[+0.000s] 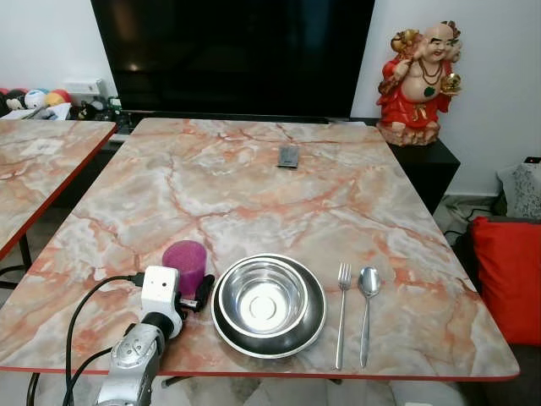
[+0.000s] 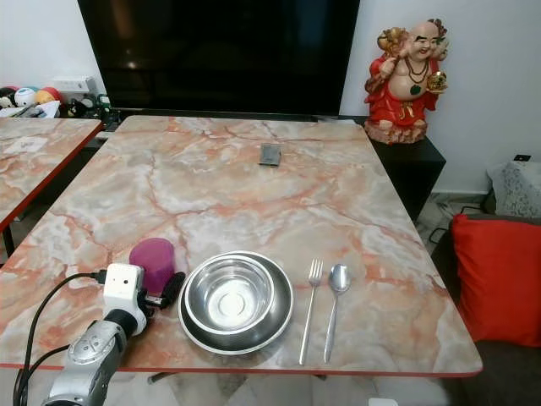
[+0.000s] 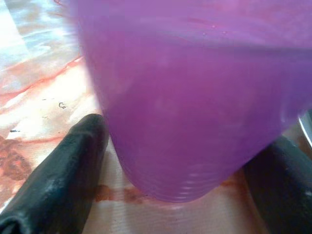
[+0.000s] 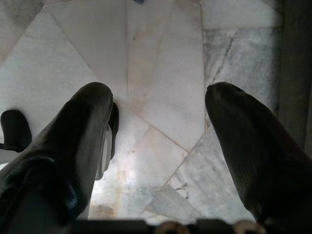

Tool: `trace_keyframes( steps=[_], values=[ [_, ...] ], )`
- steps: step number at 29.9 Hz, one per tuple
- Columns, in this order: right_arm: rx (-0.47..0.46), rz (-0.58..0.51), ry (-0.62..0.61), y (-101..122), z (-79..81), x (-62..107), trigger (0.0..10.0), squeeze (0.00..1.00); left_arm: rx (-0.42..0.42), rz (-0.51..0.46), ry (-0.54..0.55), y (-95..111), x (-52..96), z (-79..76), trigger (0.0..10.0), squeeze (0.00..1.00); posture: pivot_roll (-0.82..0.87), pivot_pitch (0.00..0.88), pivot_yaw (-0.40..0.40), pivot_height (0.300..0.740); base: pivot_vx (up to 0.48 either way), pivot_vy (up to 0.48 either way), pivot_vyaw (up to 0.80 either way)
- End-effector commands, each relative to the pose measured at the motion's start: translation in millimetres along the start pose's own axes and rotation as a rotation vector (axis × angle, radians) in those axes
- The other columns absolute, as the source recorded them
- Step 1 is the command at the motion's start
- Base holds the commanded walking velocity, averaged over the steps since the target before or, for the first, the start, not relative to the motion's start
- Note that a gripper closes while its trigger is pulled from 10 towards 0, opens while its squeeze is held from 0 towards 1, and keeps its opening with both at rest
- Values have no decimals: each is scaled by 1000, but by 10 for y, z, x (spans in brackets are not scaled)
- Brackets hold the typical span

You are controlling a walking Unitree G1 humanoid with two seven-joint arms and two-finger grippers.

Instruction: Setting the table

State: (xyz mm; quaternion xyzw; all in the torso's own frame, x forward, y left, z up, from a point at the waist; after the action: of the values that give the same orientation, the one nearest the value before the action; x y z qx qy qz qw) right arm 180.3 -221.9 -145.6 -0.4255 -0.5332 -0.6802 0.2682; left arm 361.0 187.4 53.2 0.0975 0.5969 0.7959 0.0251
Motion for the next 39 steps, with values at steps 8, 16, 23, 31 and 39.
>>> trace_keyframes(
  steps=[8,16,23,31,39],
  values=[
    [-13,-10,-6,19,-17,1,10000,0,-46,-8,-7,21,18,29,10000,769,47,0,-31,740,0,0,0],
    [-13,-10,-5,20,-13,1,10000,0,-50,-34,13,67,113,88,10000,722,53,0,-32,740,0,0,0],
    [-9,-8,-6,17,-13,0,10000,0,-50,-36,-13,16,311,91,10000,0,65,0,-32,740,0,0,0],
    [-5,-7,-6,19,-17,0,10000,0,-50,-28,-16,2,561,134,10000,0,72,0,-35,740,0,0,0],
    [-1,-5,-8,14,-25,2,10000,0,-46,3,-11,-123,1089,138,10000,0,80,0,-27,740,0,0,0]
  ],
)
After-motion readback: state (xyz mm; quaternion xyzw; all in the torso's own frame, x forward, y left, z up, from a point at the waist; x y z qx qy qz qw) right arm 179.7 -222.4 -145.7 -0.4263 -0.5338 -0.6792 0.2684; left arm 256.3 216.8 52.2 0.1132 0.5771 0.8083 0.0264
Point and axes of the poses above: a point about 5 cm out from each wrist's last joint towards the gripper, its own x axis pointing back from the gripper into the wrist, its own y axis along the axis of the wrist's last joint, z = x × y, the point moved 6 cm from there along -x, pointing out of the wrist towards the gripper, and after that the axes turned 13 degrees about -x, right-handed, at the moved point
